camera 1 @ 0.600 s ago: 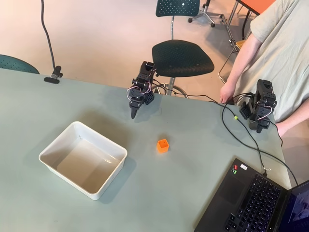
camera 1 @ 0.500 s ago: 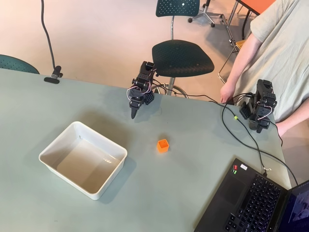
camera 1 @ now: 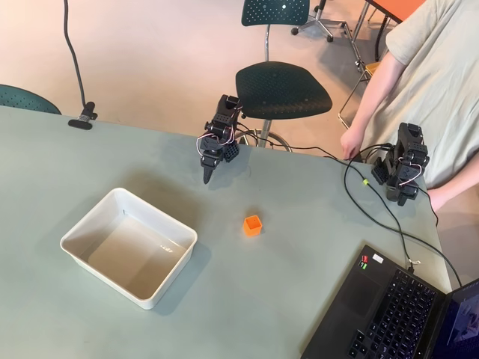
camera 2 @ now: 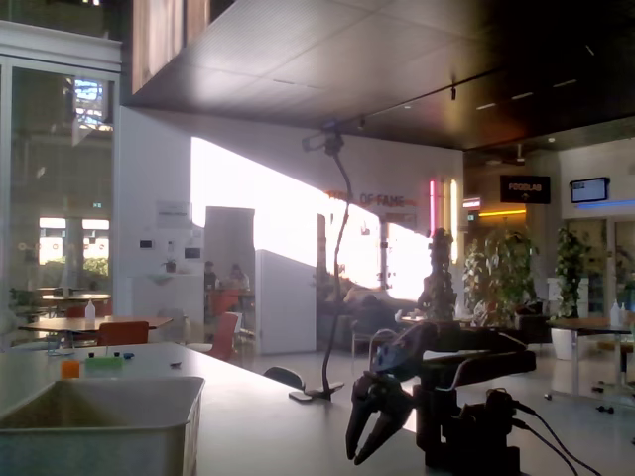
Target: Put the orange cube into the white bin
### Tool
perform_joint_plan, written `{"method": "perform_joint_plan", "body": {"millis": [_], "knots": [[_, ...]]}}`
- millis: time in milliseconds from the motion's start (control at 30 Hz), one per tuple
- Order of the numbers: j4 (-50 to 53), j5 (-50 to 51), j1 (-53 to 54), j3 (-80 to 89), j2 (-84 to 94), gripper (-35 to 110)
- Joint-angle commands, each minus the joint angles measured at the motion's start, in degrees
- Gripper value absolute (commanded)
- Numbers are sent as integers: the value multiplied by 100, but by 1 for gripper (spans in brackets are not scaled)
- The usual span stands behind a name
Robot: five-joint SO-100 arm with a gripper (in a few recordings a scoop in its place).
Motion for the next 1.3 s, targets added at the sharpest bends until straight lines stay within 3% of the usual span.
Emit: {"method": "perform_joint_plan", "body": {"millis": [0, 667, 1033, 1267], "knots": [[18, -18, 35, -26, 26, 3], [-62, -53, 105, -35, 35, 3], [-79, -9, -35, -1705, 782, 3], [-580, -9, -879, -2347, 967, 3]]}}
